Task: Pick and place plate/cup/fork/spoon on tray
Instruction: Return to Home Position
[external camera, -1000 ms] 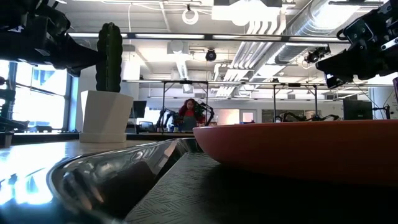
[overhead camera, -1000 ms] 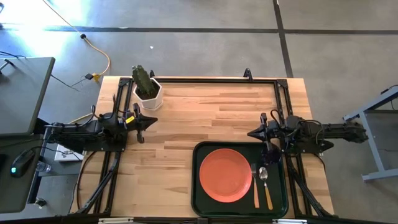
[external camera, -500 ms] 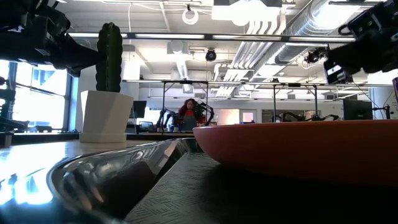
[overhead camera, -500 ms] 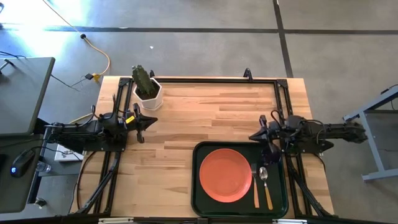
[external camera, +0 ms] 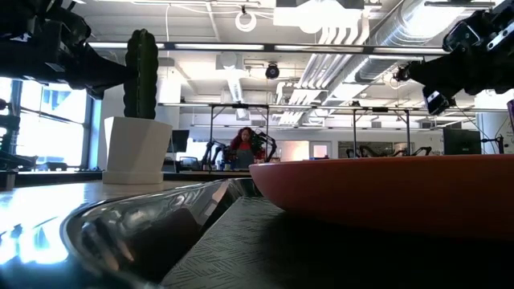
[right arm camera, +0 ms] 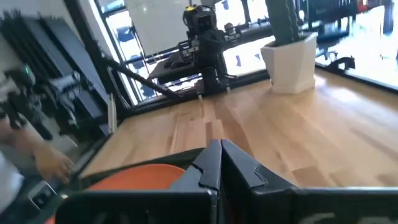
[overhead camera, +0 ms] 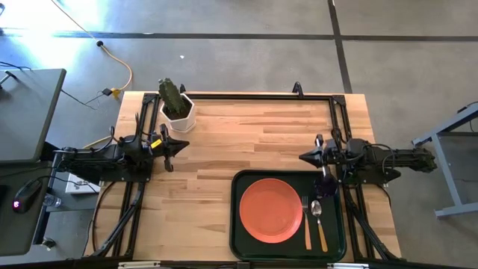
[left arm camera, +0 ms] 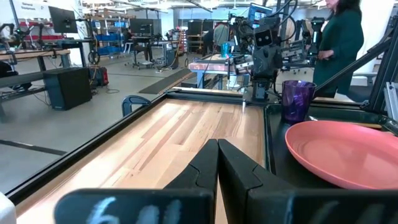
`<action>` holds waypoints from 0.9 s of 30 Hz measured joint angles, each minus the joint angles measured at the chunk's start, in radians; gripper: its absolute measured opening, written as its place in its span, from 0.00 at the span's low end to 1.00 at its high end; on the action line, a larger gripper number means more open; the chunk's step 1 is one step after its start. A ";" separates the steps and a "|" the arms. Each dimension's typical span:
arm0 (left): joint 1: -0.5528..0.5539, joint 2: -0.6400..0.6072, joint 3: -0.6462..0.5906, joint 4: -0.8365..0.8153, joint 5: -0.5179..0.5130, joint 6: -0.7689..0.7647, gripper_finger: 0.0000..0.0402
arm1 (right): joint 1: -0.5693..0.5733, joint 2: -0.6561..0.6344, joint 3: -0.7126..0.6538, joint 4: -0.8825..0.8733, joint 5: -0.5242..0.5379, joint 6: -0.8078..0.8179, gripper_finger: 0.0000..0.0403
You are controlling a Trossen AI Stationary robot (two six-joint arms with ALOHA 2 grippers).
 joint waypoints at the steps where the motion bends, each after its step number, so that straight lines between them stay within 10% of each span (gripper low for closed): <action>1: 0.000 0.000 0.000 0.000 0.000 0.000 0.00 | 0.000 0.000 0.000 0.000 0.004 0.025 0.00; 27: 0.000 0.000 0.000 0.000 0.000 0.000 0.00 | 0.000 0.000 0.000 -0.004 0.004 0.064 0.00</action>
